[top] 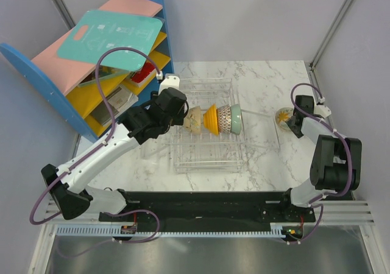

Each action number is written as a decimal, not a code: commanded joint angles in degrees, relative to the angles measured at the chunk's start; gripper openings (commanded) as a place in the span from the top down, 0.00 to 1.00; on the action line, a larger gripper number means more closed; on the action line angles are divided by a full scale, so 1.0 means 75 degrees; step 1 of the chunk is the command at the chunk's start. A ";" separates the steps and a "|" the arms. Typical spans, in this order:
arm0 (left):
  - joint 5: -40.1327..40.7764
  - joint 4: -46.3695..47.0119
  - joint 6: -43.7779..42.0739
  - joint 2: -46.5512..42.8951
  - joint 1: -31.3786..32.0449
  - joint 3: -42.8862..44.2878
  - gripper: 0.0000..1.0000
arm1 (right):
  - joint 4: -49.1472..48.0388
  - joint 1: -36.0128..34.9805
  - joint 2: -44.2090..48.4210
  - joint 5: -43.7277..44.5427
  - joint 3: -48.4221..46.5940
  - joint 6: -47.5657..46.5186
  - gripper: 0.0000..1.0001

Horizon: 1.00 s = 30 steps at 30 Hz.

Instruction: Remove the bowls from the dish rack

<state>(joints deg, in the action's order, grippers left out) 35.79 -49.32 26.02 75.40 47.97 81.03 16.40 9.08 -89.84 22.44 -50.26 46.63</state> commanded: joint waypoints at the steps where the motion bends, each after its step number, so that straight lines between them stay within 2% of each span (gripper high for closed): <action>1: -0.0038 0.0084 0.0222 0.0154 -0.0032 0.0023 0.34 | 0.0133 0.0055 0.0423 -0.0308 0.0267 -0.0018 0.38; 3: -0.0061 0.0107 0.0222 0.0236 -0.0032 0.0094 0.31 | 0.0156 0.0066 0.0774 -0.0389 0.0384 -0.0042 0.30; 4: -0.0061 0.0177 0.0199 0.0260 -0.0032 0.0129 0.30 | 0.0249 0.0055 0.0892 -0.0390 0.0397 -0.0053 0.20; 6: -0.0154 0.0271 0.0105 0.0423 -0.0032 0.0246 0.30 | 0.0390 0.0066 0.1219 -0.0367 0.0385 -0.0077 0.17; 7: -0.0178 0.0295 0.0035 0.0482 -0.0032 0.0316 0.30 | 0.0495 0.0055 0.1326 -0.0378 0.0373 -0.0100 0.12; 13: -0.0331 0.0306 -0.0048 0.1080 -0.0032 0.0797 0.30 | 0.0824 0.0055 0.1982 -0.0601 0.0408 -0.0217 0.11; 24: -0.0600 0.0377 -0.0212 0.1209 -0.0020 0.1289 0.30 | 0.1281 0.0066 0.3119 -0.1011 0.0456 -0.0264 0.10; 30: -0.0636 0.0330 -0.0422 0.1583 0.0190 0.1535 0.32 | 0.1375 0.0055 0.3143 -0.1455 0.0385 -0.0159 0.10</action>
<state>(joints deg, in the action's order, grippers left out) 31.46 -47.88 25.47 84.93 48.03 89.49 25.41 9.28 -66.78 14.74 -46.37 45.12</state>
